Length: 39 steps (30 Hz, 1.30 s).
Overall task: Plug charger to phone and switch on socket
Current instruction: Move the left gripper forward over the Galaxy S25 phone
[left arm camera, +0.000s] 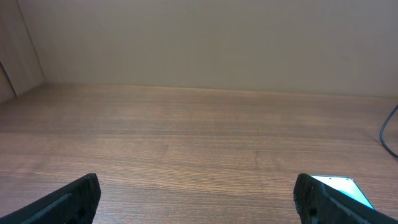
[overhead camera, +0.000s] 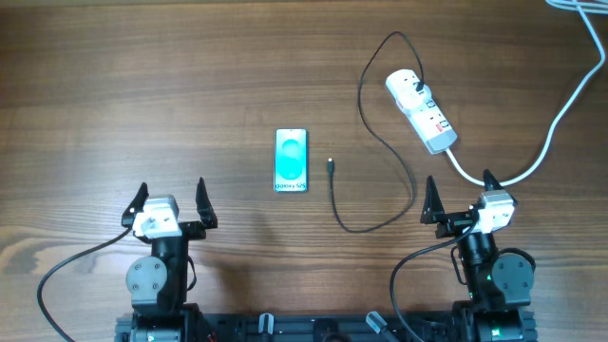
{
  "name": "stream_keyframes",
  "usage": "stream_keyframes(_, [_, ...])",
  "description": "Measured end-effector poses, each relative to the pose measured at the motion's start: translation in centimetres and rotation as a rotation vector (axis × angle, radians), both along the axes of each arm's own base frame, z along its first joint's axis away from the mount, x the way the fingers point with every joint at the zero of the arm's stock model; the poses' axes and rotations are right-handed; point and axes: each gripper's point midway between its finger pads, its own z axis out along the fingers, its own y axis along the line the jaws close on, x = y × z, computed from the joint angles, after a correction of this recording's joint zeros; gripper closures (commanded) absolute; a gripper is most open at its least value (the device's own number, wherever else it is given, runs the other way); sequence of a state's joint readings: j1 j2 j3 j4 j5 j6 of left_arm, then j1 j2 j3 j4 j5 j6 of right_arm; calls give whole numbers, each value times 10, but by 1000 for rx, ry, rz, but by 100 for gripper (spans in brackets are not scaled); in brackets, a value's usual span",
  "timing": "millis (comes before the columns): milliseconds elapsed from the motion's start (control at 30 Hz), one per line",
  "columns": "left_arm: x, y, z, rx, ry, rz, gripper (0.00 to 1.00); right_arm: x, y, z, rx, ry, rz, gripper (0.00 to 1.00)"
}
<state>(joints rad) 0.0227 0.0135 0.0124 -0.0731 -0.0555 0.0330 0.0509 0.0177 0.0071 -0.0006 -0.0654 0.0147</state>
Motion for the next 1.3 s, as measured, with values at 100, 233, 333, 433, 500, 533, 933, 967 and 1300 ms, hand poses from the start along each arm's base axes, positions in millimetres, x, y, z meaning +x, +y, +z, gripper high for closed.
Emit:
stream_keyframes(100, [0,0,0,0,0,0,0,0,0,0,0,0,0,0])
stream_keyframes(233, [0,0,0,0,0,0,0,0,0,0,0,0,0,0])
stream_keyframes(333, [0,0,0,0,0,0,0,0,0,0,0,0,0,0])
stream_keyframes(433, [0,0,0,0,0,0,0,0,0,0,0,0,0,0])
stream_keyframes(500, [0,0,0,0,0,0,0,0,0,0,0,0,0,0])
stream_keyframes(533, [0,0,0,0,0,0,0,0,0,0,0,0,0,0])
stream_keyframes(933, [0,0,0,8,0,0,0,0,0,0,0,0,0,0])
stream_keyframes(967, [0,0,0,14,0,-1,0,0,0,0,0,0,0,0])
stream_keyframes(1300, [-36,-85,114,-71,-468,-532,0,0,0,-1,0,3,0,0])
